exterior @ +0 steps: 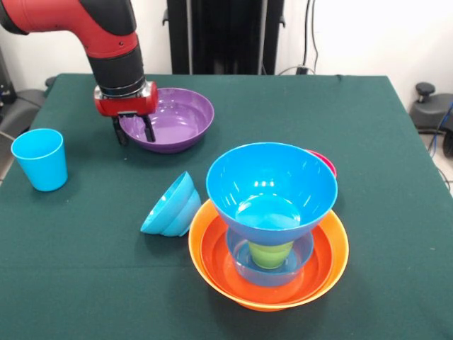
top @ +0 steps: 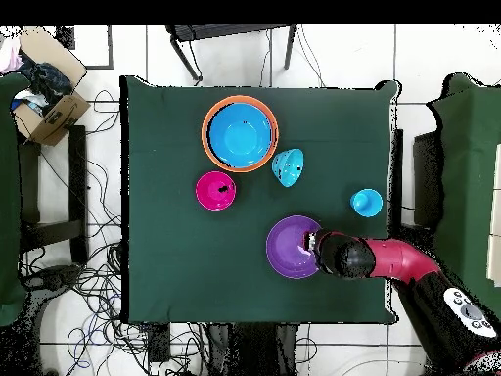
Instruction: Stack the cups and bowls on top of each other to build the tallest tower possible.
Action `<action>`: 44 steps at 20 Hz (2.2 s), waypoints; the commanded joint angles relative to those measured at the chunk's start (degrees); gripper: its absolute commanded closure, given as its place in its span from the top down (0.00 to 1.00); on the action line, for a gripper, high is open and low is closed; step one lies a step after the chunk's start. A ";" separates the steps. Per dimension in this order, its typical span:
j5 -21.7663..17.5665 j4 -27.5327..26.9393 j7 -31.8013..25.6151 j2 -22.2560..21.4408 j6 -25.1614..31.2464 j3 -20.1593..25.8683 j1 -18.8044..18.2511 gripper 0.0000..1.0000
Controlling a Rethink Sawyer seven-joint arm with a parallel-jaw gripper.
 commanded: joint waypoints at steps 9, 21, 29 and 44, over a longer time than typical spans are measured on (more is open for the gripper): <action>-3.49 -3.13 -4.11 0.00 0.77 0.12 3.55 0.00; -1.81 0.03 -3.44 -3.26 0.92 1.15 2.90 0.00; -1.78 -0.01 -3.53 -3.10 1.46 0.90 2.98 0.00; -0.71 1.34 -3.44 -4.64 1.86 1.58 2.39 0.00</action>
